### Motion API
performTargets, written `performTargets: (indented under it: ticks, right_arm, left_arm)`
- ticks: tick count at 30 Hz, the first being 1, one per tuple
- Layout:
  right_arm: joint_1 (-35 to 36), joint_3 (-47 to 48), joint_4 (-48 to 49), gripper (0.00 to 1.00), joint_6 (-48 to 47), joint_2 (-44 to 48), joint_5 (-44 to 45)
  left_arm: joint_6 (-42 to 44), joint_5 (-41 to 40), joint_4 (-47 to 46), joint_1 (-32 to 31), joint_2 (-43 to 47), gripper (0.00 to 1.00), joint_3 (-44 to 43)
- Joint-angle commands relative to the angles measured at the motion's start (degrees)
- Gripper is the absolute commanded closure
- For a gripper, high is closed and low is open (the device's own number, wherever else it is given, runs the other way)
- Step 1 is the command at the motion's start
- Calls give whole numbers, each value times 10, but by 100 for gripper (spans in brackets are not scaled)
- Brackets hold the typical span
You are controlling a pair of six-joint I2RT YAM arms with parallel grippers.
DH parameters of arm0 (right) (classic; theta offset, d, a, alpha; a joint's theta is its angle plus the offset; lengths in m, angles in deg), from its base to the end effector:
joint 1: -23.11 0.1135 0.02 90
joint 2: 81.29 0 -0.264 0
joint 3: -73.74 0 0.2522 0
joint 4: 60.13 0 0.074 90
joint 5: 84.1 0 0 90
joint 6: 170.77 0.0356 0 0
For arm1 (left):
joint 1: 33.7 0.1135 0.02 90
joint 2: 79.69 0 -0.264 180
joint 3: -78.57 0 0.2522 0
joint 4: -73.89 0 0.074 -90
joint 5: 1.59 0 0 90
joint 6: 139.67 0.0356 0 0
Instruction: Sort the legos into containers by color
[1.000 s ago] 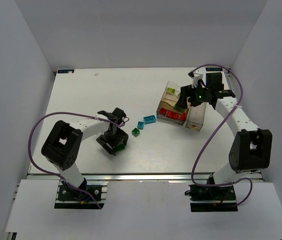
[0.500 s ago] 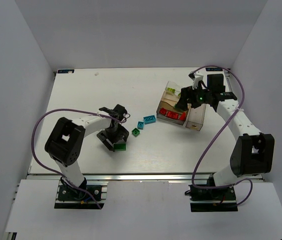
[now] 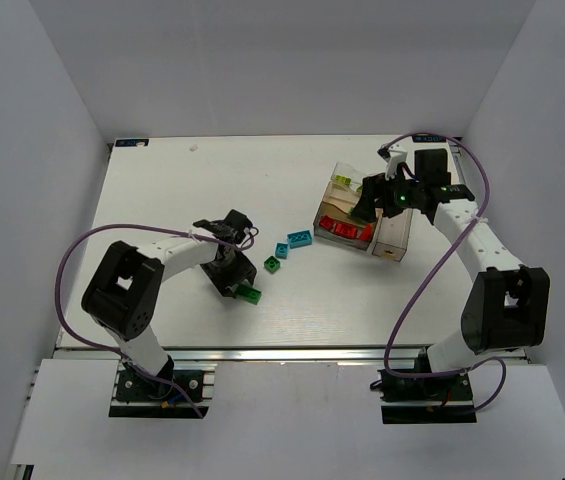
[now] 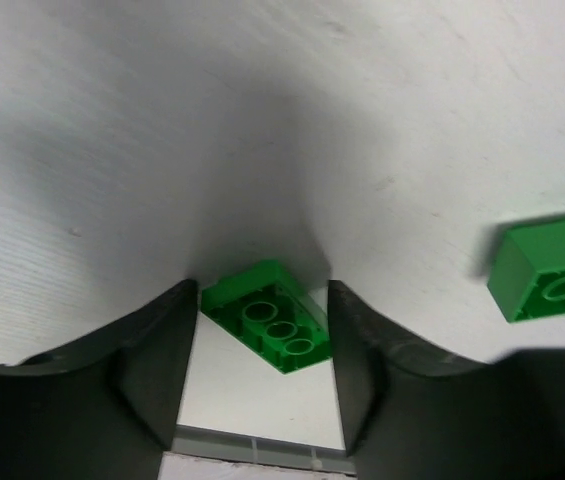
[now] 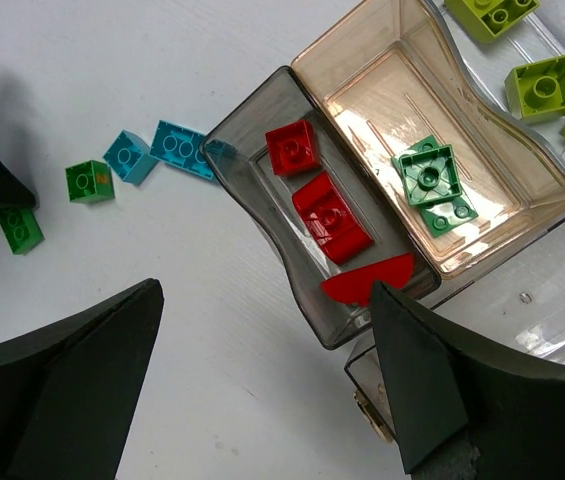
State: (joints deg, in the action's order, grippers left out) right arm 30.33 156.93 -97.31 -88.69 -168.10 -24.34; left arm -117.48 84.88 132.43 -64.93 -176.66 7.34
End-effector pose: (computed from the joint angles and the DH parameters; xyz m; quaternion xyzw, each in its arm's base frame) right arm 0.3314 0.0601 0.2927 -0.2233 0.8558 0.2347 0.4033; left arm 0.2492 -0.1485 0.1570 -0.3147 0.9474 -0.0180 0.0558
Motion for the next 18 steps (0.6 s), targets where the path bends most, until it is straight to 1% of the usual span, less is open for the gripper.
performTargets:
  ticks: [1, 2, 3, 11, 13, 14, 17, 18]
  right_arm:
    - [-3, -9, 17, 11, 1, 17, -12]
    - [-2, -10, 17, 11, 1, 20, -11]
    - [-2, -12, 17, 11, 0, 20, -11]
    - [-2, -11, 20, 11, 5, 20, -11]
    - [-1, -11, 19, 11, 4, 22, -11]
    - [-3, -12, 20, 11, 4, 22, -11]
    - [-2, -15, 19, 11, 4, 25, -10]
    - [-3, -15, 19, 11, 4, 27, -10]
  left_arm:
    - [22, 6, -45, 2, 18, 34, 18]
    - [25, 14, -50, 2, 18, 29, 20]
    - [27, 19, -51, 2, 20, 27, 21]
    - [29, 34, -58, -3, 8, 27, 25]
    - [26, 34, -66, -9, 2, 30, 25]
    - [24, 56, -69, -9, 0, 33, 25]
    - [22, 70, -86, -9, -6, 47, 29]
    - [22, 73, -94, -9, -6, 56, 29]
